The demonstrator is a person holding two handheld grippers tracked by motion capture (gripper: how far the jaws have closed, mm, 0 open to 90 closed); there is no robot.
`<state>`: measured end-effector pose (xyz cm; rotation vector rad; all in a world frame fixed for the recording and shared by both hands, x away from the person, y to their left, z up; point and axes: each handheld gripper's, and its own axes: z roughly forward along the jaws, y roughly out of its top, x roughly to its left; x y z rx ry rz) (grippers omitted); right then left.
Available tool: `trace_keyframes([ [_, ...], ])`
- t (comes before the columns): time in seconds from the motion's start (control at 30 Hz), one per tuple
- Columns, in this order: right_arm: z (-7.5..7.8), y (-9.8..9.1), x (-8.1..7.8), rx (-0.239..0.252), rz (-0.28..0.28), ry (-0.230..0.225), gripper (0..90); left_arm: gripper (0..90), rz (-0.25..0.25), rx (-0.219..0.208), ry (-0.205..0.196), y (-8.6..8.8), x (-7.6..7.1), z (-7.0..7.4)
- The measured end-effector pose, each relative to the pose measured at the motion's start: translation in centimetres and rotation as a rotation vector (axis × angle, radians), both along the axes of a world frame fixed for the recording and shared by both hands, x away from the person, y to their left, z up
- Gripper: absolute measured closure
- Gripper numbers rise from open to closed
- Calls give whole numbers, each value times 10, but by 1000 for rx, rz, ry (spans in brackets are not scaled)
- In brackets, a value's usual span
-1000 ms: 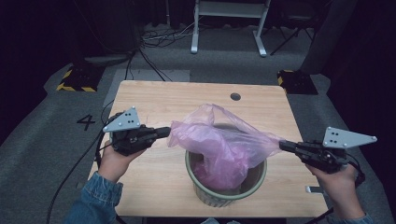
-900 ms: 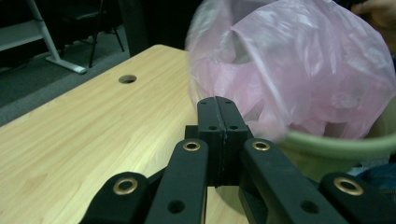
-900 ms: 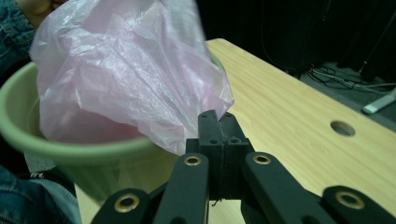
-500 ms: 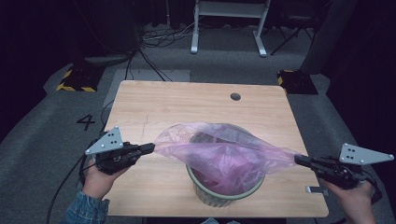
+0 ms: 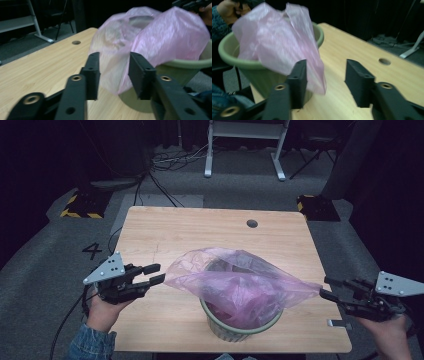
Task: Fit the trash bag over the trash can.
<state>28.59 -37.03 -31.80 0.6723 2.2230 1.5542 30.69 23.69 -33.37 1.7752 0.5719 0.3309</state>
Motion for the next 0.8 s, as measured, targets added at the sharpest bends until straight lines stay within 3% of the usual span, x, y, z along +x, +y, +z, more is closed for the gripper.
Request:
trace_keyframes([
  [0.13,14,12,9,-37,1,-24,457,537,3,-4,-11,-2,7,3],
  [0.3,24,29,26,-49,10,-30,434,495,-34,-19,28,-10,28,1],
  [0.37,24,38,34,-57,28,-15,429,473,-55,-19,47,-18,38,0],
  [0.53,18,64,50,-101,82,26,405,435,-66,39,67,-34,55,-6],
  [0.6,14,71,56,-116,92,47,421,419,-82,38,75,-37,59,-10],
  [0.67,10,74,61,-126,105,81,511,408,-126,17,68,-37,61,-14],
  [0.73,6,77,64,-152,138,128,701,399,-166,-8,48,-38,62,-19],
  [0.8,4,80,64,-199,145,128,833,387,-179,-8,45,-38,66,-25],
])
